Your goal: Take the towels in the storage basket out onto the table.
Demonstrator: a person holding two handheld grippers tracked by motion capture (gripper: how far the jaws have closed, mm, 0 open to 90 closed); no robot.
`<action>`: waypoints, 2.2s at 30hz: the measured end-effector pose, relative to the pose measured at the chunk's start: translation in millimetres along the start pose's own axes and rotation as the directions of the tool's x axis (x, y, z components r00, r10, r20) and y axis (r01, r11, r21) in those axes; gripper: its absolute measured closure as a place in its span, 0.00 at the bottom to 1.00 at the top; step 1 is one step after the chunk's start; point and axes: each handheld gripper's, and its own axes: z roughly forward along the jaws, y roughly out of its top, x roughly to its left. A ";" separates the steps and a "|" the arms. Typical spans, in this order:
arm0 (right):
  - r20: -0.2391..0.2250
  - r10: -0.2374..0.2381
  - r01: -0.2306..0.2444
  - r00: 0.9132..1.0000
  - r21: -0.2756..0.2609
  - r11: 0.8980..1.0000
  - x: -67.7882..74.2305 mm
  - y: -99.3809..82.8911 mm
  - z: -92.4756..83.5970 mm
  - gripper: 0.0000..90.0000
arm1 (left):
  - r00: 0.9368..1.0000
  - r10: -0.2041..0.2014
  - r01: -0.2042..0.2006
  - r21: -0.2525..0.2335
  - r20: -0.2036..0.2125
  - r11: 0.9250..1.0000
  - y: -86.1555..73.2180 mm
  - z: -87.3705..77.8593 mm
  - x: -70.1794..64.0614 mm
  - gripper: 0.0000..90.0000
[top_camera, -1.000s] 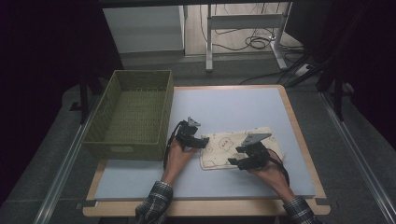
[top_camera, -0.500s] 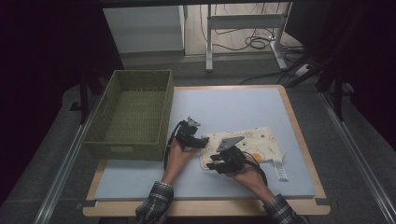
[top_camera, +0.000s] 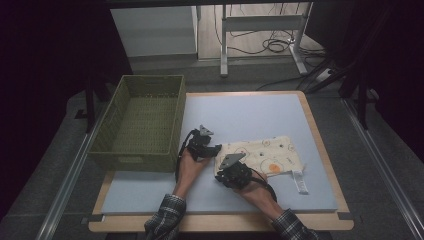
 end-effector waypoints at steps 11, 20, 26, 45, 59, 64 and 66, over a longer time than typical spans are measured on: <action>-0.080 0.084 -0.089 0.993 -0.057 0.994 -2.6 5.8 1.9 0.93 | 0.992 -0.125 0.125 -0.064 0.018 0.990 -3.0 -19.5 3.7 0.96; -0.075 0.081 -0.090 0.994 -0.118 0.989 -4.6 7.7 -16.8 0.93 | 0.997 -0.084 0.083 -0.079 0.002 0.993 12.3 -24.0 -7.5 0.95; -0.057 0.130 -0.137 0.990 -0.145 0.980 -19.0 -7.7 -36.9 0.93 | 0.999 -0.052 0.052 -0.088 -0.003 0.995 29.9 -13.3 -23.9 0.95; 0.008 0.208 -0.203 0.978 -0.189 0.961 -46.3 -49.3 -77.0 0.93 | 0.998 0.029 -0.025 -0.073 0.063 0.997 65.1 14.1 -54.5 0.95; 0.061 0.295 -0.274 0.953 -0.231 0.933 -73.5 -77.9 -111.4 0.93 | 0.989 0.107 -0.099 -0.089 0.097 0.991 101.5 38.8 -81.1 0.95; 0.090 0.327 -0.299 0.941 -0.233 0.925 -82.2 -91.2 -121.1 0.93 | 0.986 0.125 -0.115 -0.090 0.110 0.989 111.1 49.3 -91.2 0.95; 0.099 0.338 -0.309 0.936 -0.232 0.922 -86.4 -97.5 -124.5 0.93 | 0.985 0.127 -0.116 -0.097 0.119 0.989 115.2 55.0 -96.0 0.95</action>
